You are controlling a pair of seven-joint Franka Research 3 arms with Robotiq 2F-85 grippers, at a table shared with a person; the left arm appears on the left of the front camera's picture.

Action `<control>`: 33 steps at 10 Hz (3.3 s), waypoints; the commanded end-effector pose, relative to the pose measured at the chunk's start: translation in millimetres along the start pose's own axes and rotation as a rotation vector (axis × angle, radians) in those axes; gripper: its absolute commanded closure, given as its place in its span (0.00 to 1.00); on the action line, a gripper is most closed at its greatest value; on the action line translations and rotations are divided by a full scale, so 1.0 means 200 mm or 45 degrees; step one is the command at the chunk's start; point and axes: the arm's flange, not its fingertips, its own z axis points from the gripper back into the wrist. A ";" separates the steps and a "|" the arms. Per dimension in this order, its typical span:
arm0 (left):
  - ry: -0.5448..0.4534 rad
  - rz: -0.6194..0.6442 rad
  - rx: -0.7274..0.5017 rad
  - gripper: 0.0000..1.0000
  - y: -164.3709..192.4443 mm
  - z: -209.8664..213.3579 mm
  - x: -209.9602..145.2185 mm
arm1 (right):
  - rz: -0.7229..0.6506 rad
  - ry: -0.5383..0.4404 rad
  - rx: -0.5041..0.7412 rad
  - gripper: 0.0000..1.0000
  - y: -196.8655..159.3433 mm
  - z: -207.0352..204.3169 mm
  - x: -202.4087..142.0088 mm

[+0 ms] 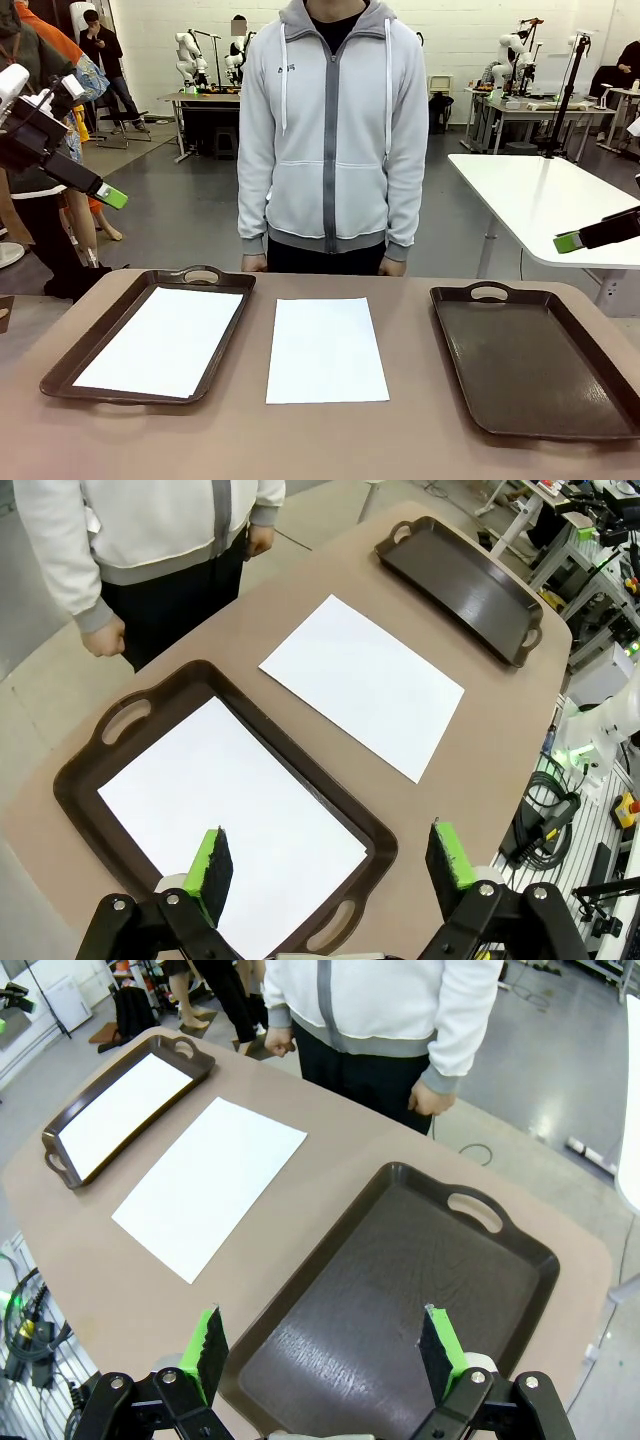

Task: Sort the A4 documents.
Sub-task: Receive the A4 Paper.

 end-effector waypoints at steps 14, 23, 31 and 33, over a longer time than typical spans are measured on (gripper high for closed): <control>0.001 -0.011 0.006 0.00 0.00 0.00 0.00 | -0.003 -0.003 0.010 0.00 0.00 -0.01 0.00; 0.001 -0.011 0.006 0.00 0.00 0.00 0.00 | -0.003 -0.003 0.010 0.00 0.00 -0.01 0.00; 0.001 -0.011 0.006 0.00 0.00 0.00 0.00 | -0.003 -0.003 0.010 0.00 0.00 -0.01 0.00; 0.001 -0.011 0.006 0.00 0.00 0.00 0.00 | -0.003 -0.003 0.010 0.00 0.00 -0.01 0.00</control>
